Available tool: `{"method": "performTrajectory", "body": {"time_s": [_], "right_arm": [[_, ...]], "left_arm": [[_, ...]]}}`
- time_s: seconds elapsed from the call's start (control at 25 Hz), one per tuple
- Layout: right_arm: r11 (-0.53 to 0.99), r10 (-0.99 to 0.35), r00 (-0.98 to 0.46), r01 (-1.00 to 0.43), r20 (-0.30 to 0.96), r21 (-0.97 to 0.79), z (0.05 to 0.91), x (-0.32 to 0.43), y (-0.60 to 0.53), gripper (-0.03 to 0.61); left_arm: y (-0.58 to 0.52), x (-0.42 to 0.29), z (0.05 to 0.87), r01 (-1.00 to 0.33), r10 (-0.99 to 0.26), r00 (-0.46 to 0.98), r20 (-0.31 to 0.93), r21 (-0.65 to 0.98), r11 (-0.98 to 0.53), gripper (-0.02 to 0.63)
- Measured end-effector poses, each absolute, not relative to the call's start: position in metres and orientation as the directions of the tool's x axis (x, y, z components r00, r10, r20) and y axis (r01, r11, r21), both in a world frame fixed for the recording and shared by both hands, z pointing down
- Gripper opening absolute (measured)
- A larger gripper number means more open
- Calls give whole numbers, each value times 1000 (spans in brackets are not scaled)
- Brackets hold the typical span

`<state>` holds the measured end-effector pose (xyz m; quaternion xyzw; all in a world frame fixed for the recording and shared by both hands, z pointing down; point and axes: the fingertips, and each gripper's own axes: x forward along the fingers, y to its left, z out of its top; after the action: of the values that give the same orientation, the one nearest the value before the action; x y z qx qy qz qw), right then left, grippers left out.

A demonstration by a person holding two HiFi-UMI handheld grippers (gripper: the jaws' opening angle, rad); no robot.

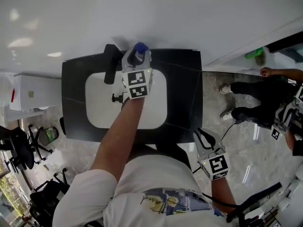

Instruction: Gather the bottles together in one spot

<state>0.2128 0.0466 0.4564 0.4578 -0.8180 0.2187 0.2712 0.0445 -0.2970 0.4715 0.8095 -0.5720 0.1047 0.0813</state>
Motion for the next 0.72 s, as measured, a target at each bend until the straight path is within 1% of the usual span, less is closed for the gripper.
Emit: {"method": "performTrajectory", "body": {"time_s": [0.12,0.44,0.56,0.72], "right_arm": [[487,-628,-436,-866,645,-111,457,209,46,61],[523,-619,-465,-845,633,-109,451,184,39,61],[534,-621,-472,-839,625,-102,445,169,34,61],[545,-616,-479,-832,625,-99,442,147,33,61]], "left_arm": [[-293,42,474,-940,-904,329,273,-3,-342,180],[-242,37,482,-897,-856,410,314,-30,-440,184],[-211,34,489,-874,-820,456,345,-1,-486,177],[-161,18,516,-856,-759,496,422,91,-509,166]]}}
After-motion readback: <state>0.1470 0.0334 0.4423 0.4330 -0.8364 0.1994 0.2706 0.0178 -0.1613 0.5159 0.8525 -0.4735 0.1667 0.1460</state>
